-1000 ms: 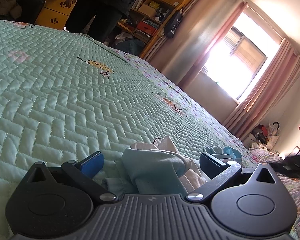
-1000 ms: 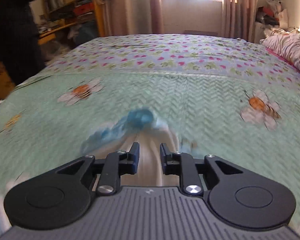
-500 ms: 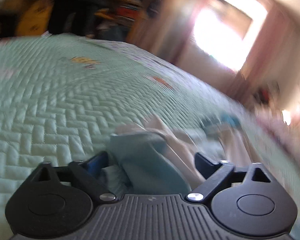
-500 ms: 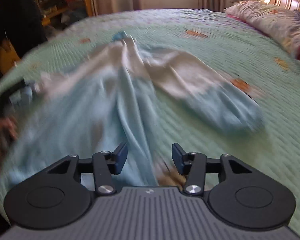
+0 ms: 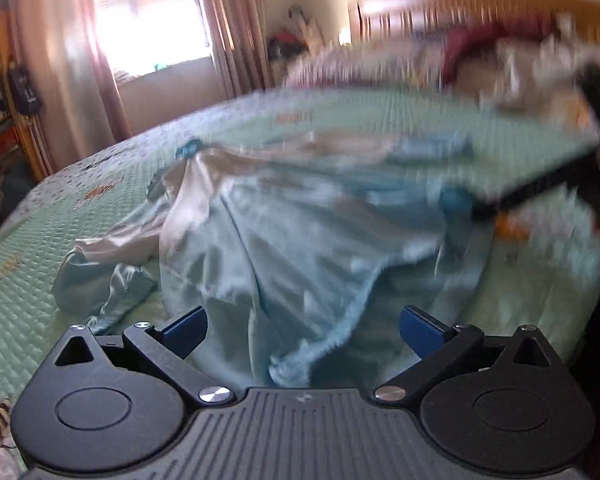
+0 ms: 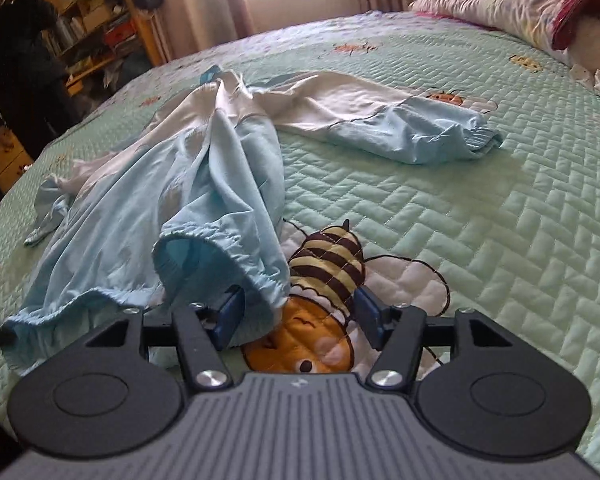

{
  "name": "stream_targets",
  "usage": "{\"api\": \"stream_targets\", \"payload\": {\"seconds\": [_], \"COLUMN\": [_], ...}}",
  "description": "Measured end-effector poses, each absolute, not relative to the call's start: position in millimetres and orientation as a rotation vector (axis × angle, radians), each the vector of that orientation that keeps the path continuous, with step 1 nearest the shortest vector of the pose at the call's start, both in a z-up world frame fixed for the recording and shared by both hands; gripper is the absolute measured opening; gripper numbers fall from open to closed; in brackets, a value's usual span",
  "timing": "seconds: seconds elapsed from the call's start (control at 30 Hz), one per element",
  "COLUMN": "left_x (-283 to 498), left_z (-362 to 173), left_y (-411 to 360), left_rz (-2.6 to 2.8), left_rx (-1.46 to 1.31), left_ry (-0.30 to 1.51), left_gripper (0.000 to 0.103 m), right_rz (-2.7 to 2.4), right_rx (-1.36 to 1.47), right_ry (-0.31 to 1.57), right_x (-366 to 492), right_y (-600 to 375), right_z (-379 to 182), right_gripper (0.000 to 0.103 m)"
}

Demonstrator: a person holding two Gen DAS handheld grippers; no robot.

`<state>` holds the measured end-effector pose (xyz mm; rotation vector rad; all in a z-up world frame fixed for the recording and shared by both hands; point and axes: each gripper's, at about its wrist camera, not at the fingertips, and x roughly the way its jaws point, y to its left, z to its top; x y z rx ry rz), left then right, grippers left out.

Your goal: Fold clothes

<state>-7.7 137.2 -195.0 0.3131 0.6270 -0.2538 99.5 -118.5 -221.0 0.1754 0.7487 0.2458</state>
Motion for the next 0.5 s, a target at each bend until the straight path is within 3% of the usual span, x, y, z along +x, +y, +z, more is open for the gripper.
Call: {"api": "stream_targets", "payload": {"seconds": [0.07, 0.1, 0.13, 0.2, 0.33, 0.5], "left_x": [1.0, 5.3, 8.2, 9.4, 5.8, -12.6], "left_z": [-205.2, -210.3, -213.6, -213.7, -210.4, -192.8], "left_y": [138.2, 138.7, 140.9, 150.8, 155.5, 176.3], "left_rz": [-0.256, -0.257, -0.260, -0.268, -0.188, -0.103], "left_rx": [0.319, 0.321, 0.310, 0.250, 0.283, 0.195], "left_ry": [0.711, 0.753, 0.783, 0.790, 0.763, 0.734], "left_gripper": [0.083, 0.060, 0.048, 0.042, 0.014, 0.014], "right_rz": [0.240, 0.243, 0.247, 0.254, 0.260, 0.271], "right_rx": [0.156, 0.142, 0.127, 0.114, 0.072, 0.090], "right_ry": [0.729, 0.721, 0.714, 0.701, 0.683, 0.675], "right_x": [99.0, 98.1, 97.2, 95.4, 94.2, 91.2], "right_y": [-115.2, -112.9, -110.7, -108.6, -100.7, -95.2], "right_z": [-223.0, -223.3, -223.6, -223.9, -226.3, -226.6], "right_gripper": [0.062, 0.062, 0.062, 0.062, 0.059, 0.055]}}
